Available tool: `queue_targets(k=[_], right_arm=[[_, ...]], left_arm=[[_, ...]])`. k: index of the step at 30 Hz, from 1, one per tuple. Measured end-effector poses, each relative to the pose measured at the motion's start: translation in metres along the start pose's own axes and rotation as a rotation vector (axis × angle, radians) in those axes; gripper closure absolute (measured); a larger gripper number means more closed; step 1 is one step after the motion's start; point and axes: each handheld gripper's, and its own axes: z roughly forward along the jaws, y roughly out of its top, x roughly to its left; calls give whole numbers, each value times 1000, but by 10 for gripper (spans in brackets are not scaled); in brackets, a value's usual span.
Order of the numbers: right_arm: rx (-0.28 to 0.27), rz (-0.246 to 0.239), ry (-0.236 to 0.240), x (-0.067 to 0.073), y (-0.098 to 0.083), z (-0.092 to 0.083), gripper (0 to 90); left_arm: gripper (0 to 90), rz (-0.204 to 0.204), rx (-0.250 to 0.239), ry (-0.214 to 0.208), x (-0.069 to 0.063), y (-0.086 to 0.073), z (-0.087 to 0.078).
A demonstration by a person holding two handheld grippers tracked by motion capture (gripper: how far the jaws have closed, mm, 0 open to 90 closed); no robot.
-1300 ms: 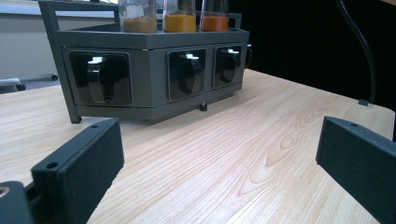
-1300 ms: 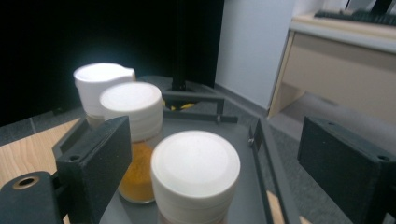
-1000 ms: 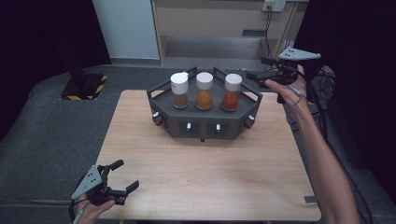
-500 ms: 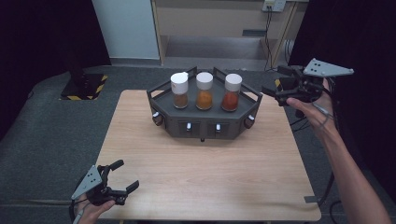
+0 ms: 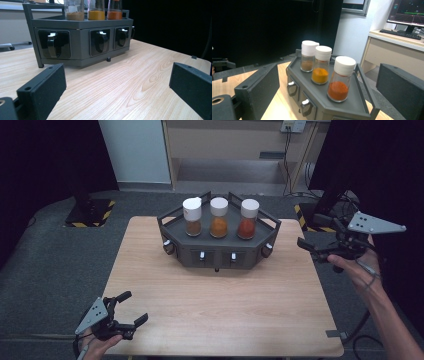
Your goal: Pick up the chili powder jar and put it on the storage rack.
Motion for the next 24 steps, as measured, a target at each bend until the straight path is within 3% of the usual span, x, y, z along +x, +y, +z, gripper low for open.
queue_targets(k=[11, 18, 24], right_arm=[[-14, 24, -19, 24, -35, -22, 52], [-13, 2, -16, 46, -51, -28, 54], [-14, 19, -33, 62, -69, -33, 55]], left_arm=[[0, 2, 3, -7, 1, 0, 2], [0, 3, 3, -1, 1, 0, 1], [0, 6, 7, -3, 1, 0, 2]])
